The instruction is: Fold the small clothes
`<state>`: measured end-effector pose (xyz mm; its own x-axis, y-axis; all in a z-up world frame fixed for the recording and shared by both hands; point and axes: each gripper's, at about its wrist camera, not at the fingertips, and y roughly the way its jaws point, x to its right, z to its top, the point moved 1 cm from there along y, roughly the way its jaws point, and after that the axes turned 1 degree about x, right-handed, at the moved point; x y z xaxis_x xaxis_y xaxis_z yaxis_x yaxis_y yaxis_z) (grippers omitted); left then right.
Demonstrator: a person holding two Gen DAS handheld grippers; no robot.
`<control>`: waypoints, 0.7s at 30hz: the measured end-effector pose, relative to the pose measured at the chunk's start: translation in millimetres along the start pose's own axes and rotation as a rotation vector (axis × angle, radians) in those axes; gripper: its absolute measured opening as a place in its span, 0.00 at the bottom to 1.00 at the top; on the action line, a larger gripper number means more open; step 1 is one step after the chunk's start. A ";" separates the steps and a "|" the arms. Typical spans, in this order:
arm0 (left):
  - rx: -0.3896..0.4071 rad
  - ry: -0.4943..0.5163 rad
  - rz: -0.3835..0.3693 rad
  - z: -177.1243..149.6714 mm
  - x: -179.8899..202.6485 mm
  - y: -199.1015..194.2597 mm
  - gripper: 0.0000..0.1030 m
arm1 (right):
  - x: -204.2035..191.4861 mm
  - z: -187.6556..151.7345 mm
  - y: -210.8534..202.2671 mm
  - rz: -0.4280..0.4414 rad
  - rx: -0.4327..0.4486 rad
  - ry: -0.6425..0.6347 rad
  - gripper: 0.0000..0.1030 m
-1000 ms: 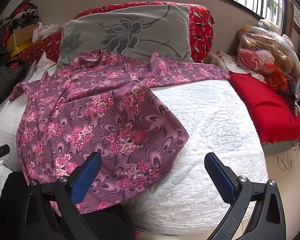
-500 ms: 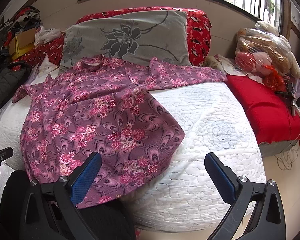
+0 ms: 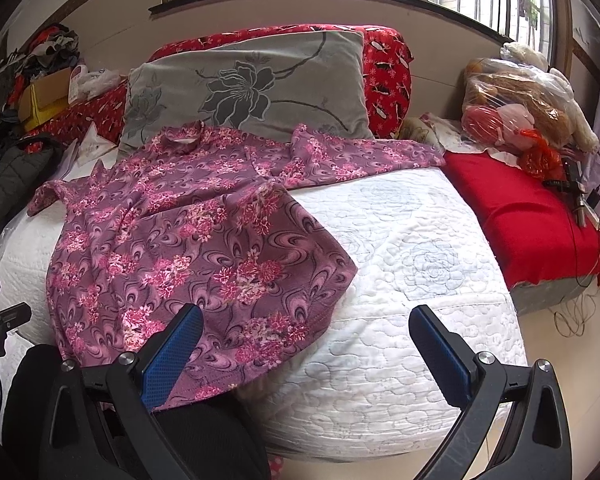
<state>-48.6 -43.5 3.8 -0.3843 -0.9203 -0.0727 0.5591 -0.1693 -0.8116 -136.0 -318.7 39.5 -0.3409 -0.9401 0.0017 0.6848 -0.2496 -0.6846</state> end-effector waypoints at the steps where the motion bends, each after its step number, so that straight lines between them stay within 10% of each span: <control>1: -0.012 -0.012 -0.008 -0.2 -2.0 2.6 1.00 | 0.1 0.0 0.5 0.000 -0.002 -0.001 0.99; 14: -0.267 -0.304 0.020 -5.1 -87.6 70.1 1.00 | 23.9 4.6 49.0 -0.011 -0.112 0.064 0.99; 21: -0.438 -0.306 -0.070 -14.9 -69.8 112.7 1.00 | 55.0 13.1 109.4 -0.024 -0.224 0.177 0.99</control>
<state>30.3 6.9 -91.2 -0.1411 -0.9839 0.1097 0.1557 -0.1315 -0.9790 -71.4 -400.7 -25.8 -0.4757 -0.8746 -0.0935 0.5227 -0.1956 -0.8298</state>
